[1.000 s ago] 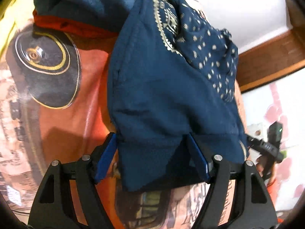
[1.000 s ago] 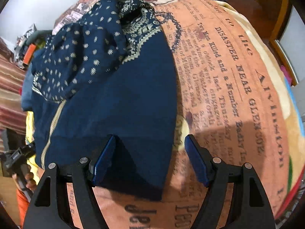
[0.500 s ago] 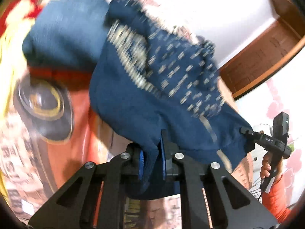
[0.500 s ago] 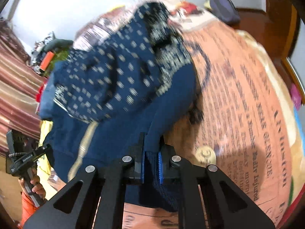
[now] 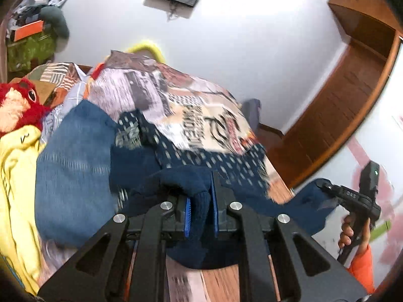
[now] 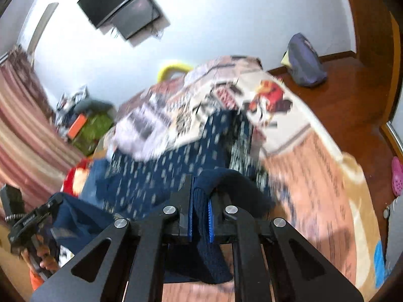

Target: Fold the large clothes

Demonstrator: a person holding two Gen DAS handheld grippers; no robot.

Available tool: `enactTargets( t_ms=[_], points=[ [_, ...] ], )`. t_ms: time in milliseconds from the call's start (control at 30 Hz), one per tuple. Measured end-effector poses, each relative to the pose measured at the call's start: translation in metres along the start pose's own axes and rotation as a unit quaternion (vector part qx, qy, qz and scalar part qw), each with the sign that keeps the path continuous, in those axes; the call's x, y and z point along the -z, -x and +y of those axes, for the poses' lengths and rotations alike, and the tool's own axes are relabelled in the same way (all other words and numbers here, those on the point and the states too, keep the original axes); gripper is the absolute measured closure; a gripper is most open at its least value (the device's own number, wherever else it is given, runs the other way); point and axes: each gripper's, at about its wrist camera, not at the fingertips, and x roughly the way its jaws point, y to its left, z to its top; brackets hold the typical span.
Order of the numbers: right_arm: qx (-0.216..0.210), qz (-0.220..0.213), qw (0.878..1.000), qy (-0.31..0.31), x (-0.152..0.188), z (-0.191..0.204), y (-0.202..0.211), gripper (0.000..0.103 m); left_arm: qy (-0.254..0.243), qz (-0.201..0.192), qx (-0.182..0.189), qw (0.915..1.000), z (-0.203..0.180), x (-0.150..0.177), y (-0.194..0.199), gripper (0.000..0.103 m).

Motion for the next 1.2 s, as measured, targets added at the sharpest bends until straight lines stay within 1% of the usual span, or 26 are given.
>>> enactTargets(
  t_ms=[33, 167, 233, 300, 367, 400, 467, 533, 600, 667, 700, 733, 767, 800, 833, 867, 900, 933, 967, 1000, 1100, 1200],
  points=[
    [0.005, -0.002, 1.000, -0.005, -0.009, -0.003, -0.010, 0.095, 0.005, -0.004, -0.004, 1.0000, 0.005, -0.009, -0.012, 0.091],
    [0.026, 0.003, 0.999, -0.020, -0.032, -0.021, -0.059, 0.095, 0.013, 0.012, -0.050, 0.9986, 0.028, -0.032, -0.069, 0.091],
    [0.035, 0.017, 0.999, -0.021, -0.038, -0.034, -0.084, 0.095, 0.013, 0.025, -0.069, 0.9972, 0.040, -0.035, -0.094, 0.091],
    [0.041, 0.045, 0.998, -0.027, -0.037, -0.048, -0.116, 0.095, 0.025, 0.051, -0.075, 0.9956, 0.056, -0.034, -0.127, 0.090],
    [0.054, 0.065, 0.996, -0.030, -0.033, -0.059, -0.135, 0.095, 0.026, 0.077, -0.087, 0.9928, 0.069, -0.029, -0.152, 0.089],
    [0.058, 0.072, 0.995, -0.035, -0.030, -0.065, -0.142, 0.094, 0.023, 0.085, -0.095, 0.9916, 0.075, -0.026, -0.164, 0.086],
    [0.047, 0.083, 0.994, -0.051, -0.027, -0.074, -0.148, 0.091, 0.015, 0.090, -0.097, 0.9911, 0.080, -0.020, -0.173, 0.085],
    [0.024, 0.087, 0.993, -0.076, -0.023, -0.085, -0.148, 0.084, 0.000, 0.083, -0.100, 0.9914, 0.079, -0.016, -0.176, 0.085],
    [0.016, 0.093, 0.991, -0.097, -0.018, -0.096, -0.142, 0.077, -0.017, 0.082, -0.108, 0.9906, 0.075, -0.014, -0.173, 0.085],
    [0.026, 0.095, 0.990, -0.104, -0.017, -0.103, -0.128, 0.076, -0.027, 0.087, -0.114, 0.9893, 0.070, -0.014, -0.170, 0.084],
    [0.042, 0.094, 0.990, -0.100, -0.017, -0.105, -0.117, 0.071, -0.030, 0.091, -0.115, 0.9888, 0.069, -0.015, -0.168, 0.083],
    [0.052, 0.092, 0.990, -0.095, -0.017, -0.105, -0.111, 0.063, -0.034, 0.093, -0.120, 0.9878, 0.065, -0.016, -0.162, 0.079],
    [0.067, 0.086, 0.991, -0.080, -0.017, -0.103, -0.098, 0.062, -0.038, 0.093, -0.124, 0.9872, 0.061, -0.018, -0.157, 0.077],
    [0.075, 0.080, 0.992, -0.064, -0.017, -0.100, -0.091, 0.062, -0.045, 0.094, -0.125, 0.9867, 0.056, -0.020, -0.149, 0.072],
    [0.081, 0.074, 0.993, -0.043, -0.017, -0.095, -0.080, 0.062, -0.052, 0.086, -0.128, 0.9867, 0.052, -0.022, -0.140, 0.063],
    [0.086, 0.069, 0.994, -0.023, -0.015, -0.089, -0.068, 0.062, -0.060, 0.070, -0.136, 0.9864, 0.047, -0.023, -0.128, 0.057],
    [0.088, 0.066, 0.994, -0.010, -0.013, -0.085, -0.061, 0.062, -0.068, 0.048, -0.145, 0.9858, 0.042, -0.025, -0.113, 0.047],
    [0.089, 0.063, 0.994, 0.003, -0.011, -0.079, -0.052, 0.062, -0.076, 0.032, -0.148, 0.9856, 0.038, -0.025, -0.102, 0.043],
    [0.088, 0.062, 0.994, 0.014, -0.008, -0.074, -0.045, 0.062, -0.084, 0.017, -0.147, 0.9855, 0.033, -0.025, -0.089, 0.043],
    [0.084, 0.062, 0.994, 0.025, -0.005, -0.068, -0.040, 0.062, -0.088, 0.014, -0.143, 0.9857, 0.030, -0.025, -0.083, 0.043],
    [0.061, 0.063, 0.995, 0.055, 0.007, -0.046, -0.033, 0.062, -0.102, 0.032, -0.123, 0.9866, 0.019, -0.017, -0.076, 0.043],
    [0.047, 0.070, 0.994, 0.076, 0.016, -0.026, -0.046, 0.062, -0.131, 0.059, -0.114, 0.9830, 0.005, 0.001, -0.086, 0.043]
  ],
)
